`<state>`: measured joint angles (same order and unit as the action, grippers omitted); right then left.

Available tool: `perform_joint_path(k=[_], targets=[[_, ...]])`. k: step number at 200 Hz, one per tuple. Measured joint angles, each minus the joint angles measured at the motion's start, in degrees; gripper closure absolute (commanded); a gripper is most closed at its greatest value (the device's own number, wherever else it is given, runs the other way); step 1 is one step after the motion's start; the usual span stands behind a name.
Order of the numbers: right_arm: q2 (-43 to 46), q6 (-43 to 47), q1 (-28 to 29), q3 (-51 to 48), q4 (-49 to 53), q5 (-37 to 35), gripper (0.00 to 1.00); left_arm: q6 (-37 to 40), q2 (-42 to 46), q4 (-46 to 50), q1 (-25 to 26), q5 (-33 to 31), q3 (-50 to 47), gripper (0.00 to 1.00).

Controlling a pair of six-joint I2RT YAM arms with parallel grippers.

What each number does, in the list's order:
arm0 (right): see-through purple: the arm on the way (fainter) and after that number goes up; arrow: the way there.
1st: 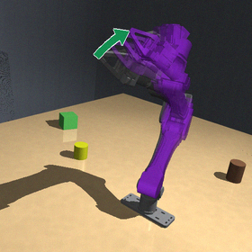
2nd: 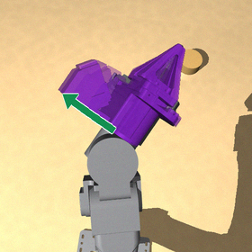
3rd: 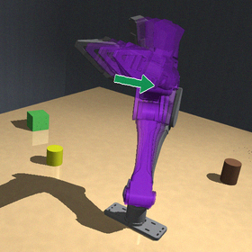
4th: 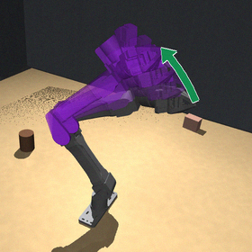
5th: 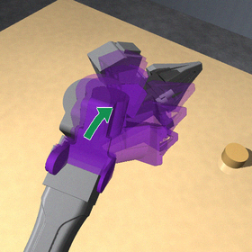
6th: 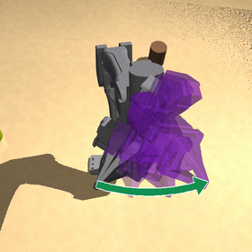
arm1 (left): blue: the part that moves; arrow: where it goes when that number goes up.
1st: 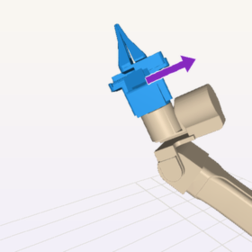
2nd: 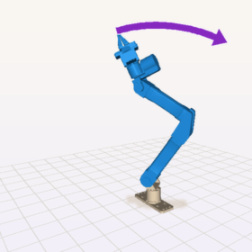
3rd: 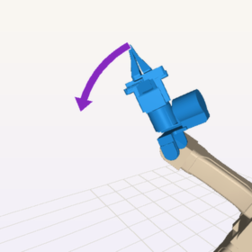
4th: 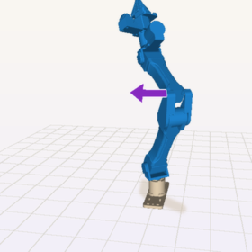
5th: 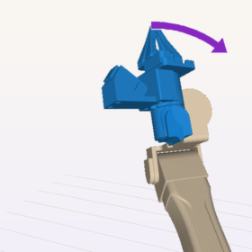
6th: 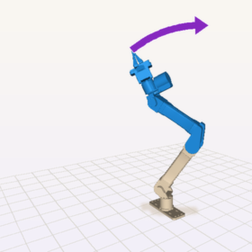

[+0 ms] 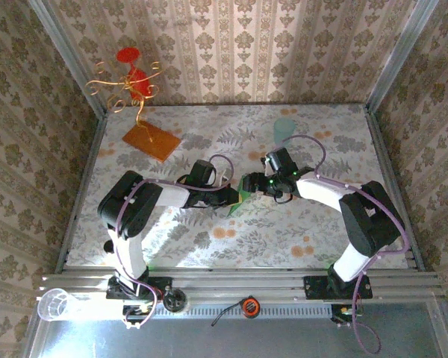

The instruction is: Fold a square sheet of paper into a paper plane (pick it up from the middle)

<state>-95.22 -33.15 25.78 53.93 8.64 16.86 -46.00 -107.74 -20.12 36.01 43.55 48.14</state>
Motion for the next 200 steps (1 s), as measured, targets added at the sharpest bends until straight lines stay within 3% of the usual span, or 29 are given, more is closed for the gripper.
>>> perform_joint_path(k=[100,200], targets=[[-5.9,2.4,0.0,6.3,7.0,-3.1,0.23,-5.2,-2.5,-7.3,-1.6,1.5,-0.5,1.0],[-11.0,5.4,1.1,13.4,12.6,-8.8,0.22,-5.9,-3.2,-8.7,-1.6,1.7,-0.9,1.0]])
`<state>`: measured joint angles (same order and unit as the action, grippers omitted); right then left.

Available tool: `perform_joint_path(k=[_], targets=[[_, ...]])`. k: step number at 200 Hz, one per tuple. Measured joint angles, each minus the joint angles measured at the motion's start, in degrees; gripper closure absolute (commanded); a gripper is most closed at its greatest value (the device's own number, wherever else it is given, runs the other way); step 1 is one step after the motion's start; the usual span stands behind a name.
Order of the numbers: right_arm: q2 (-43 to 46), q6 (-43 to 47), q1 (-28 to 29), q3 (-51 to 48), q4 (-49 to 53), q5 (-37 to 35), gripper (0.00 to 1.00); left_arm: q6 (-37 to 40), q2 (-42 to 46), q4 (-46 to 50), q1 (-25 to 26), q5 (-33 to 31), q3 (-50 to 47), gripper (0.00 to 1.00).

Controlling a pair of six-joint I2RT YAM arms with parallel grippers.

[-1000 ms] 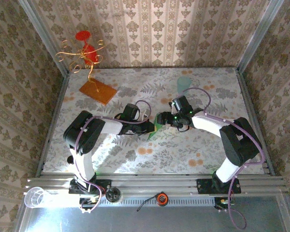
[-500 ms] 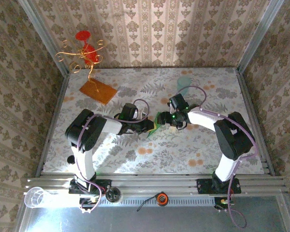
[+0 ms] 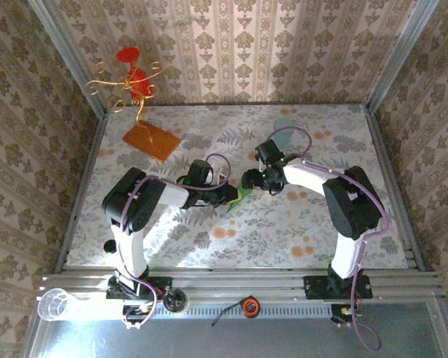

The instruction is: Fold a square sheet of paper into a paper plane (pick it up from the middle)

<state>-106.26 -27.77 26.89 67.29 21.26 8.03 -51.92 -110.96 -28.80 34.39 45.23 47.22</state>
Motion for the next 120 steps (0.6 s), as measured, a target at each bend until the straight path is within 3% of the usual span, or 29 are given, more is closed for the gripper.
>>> perform_joint_path(k=[40,83,120], targets=[[-2.3,0.6,1.1,1.4,1.4,-2.0,0.22,0.0,0.0,0.0,0.0,0.0,-0.1,1.0],[-3.7,0.6,1.9,3.5,3.3,-3.8,0.22,0.1,0.0,0.0,0.0,0.0,-0.6,0.81],[-4.5,0.4,2.1,4.6,4.7,-4.9,0.22,0.1,0.7,0.1,0.0,-0.4,-1.3,0.74]])
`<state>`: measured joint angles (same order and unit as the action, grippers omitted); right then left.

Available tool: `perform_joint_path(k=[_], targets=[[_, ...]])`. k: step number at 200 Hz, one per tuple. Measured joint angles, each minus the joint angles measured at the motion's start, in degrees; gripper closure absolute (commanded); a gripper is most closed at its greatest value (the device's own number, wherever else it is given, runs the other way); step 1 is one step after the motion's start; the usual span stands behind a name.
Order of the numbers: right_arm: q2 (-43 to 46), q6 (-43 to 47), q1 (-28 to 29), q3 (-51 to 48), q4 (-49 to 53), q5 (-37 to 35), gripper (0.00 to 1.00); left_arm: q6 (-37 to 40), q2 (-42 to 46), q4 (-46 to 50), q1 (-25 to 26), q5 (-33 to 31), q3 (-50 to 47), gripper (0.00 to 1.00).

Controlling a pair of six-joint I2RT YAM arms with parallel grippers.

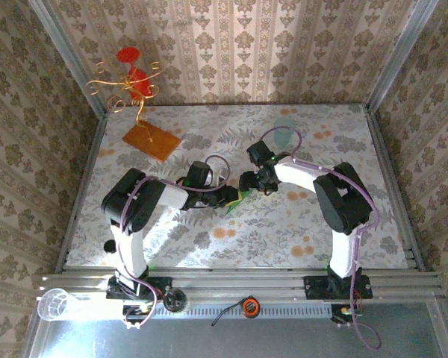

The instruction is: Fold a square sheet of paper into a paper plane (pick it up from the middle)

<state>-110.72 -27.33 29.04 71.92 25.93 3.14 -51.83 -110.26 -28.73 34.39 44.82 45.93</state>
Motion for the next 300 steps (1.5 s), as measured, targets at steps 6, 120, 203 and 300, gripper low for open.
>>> perform_joint_path(k=[6,120,203,300], targets=[[0.0,0.0,0.0,0.0,0.0,0.0,0.22,0.0,0.4,0.1,0.0,-0.1,-0.2,0.73],[-0.2,-0.1,0.0,0.2,0.1,0.0,0.22,12.7,12.1,23.3,3.5,-13.8,1.7,0.51],[-0.4,-0.3,0.0,0.5,0.5,0.0,0.22,18.7,10.0,33.7,6.0,-19.4,8.0,0.55],[-0.4,-0.3,0.0,0.5,0.5,0.0,0.22,21.0,6.7,37.2,6.6,-21.3,10.7,0.66]])
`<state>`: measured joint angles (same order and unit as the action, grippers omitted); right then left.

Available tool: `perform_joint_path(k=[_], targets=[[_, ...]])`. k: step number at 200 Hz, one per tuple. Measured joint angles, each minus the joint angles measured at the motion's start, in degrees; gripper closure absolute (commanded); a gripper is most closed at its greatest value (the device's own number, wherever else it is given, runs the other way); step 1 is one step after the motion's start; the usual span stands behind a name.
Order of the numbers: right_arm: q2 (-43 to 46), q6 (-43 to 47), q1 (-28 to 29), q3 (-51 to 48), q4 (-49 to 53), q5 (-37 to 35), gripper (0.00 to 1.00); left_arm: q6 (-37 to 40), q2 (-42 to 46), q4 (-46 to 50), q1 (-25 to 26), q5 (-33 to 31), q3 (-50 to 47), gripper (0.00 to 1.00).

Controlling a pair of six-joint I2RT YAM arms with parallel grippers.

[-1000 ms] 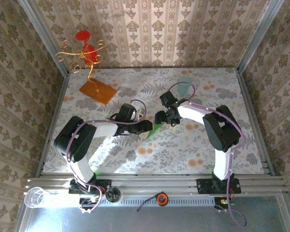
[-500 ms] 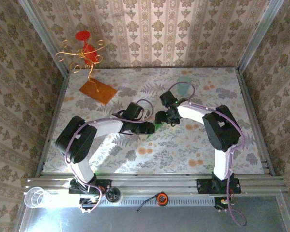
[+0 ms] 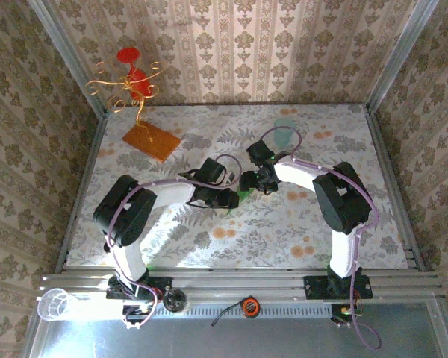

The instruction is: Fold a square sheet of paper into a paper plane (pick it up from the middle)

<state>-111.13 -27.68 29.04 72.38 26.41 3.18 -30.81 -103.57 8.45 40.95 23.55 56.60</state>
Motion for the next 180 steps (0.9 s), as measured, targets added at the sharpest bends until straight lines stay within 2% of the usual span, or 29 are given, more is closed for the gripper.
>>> perform_joint_path(k=[44,89,180], targets=[[-0.1,-0.2,0.0,0.0,0.0,0.0,0.22,0.7,-0.7,0.2,-0.1,0.0,0.2,0.74],[-0.2,-0.2,0.0,0.2,0.2,0.0,0.22,0.9,-1.0,0.1,-0.2,0.2,0.3,0.77],[-0.3,-0.6,-0.2,0.2,0.5,-0.1,0.28,0.9,-1.5,0.2,-0.6,0.7,0.5,0.77]])
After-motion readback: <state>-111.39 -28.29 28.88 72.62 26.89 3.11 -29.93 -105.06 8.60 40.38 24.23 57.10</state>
